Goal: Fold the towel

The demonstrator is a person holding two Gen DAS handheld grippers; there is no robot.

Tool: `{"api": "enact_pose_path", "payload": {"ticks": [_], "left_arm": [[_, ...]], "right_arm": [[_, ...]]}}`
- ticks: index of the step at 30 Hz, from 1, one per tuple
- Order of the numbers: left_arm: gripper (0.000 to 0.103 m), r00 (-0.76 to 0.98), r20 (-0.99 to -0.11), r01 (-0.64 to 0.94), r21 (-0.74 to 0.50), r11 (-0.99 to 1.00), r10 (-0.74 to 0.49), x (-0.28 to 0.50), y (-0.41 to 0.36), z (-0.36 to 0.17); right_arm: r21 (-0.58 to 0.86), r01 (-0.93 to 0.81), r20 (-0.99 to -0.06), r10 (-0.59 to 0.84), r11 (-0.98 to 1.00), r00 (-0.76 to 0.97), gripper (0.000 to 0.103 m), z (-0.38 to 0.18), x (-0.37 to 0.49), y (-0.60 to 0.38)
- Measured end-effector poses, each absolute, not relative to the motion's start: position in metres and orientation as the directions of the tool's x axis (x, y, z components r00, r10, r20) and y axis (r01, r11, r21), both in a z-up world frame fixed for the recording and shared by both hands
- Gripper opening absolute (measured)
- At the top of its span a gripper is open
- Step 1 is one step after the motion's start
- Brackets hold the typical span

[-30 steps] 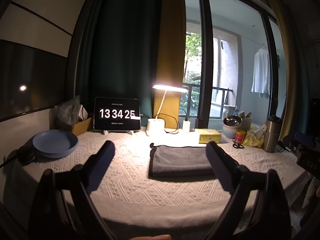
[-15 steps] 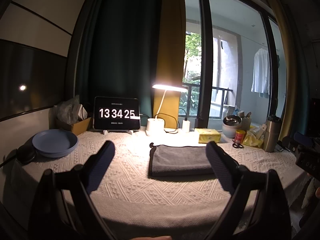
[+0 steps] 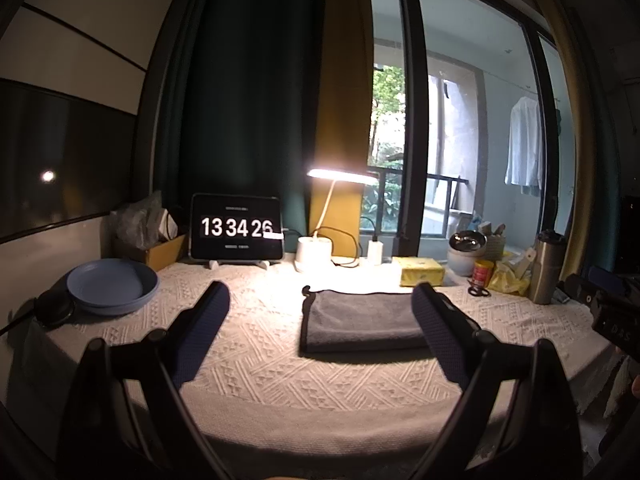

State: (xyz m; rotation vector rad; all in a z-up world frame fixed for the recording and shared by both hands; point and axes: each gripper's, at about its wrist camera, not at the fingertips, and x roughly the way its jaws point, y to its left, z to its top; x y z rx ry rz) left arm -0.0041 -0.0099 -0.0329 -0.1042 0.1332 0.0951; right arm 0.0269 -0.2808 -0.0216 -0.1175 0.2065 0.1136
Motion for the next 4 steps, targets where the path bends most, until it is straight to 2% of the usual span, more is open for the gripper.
{"api": "enact_pose_path", "payload": {"ticks": [4], "left_arm": [[0.093, 0.986, -0.148, -0.086, -0.098, 0.991, 0.071, 0.004, -0.0071, -0.034]], "right_arm": [[-0.105, -0.122, -0.217, 0.097, 0.987, 0.971, 0.063, -0.0241, 0.029, -0.2801]]}}
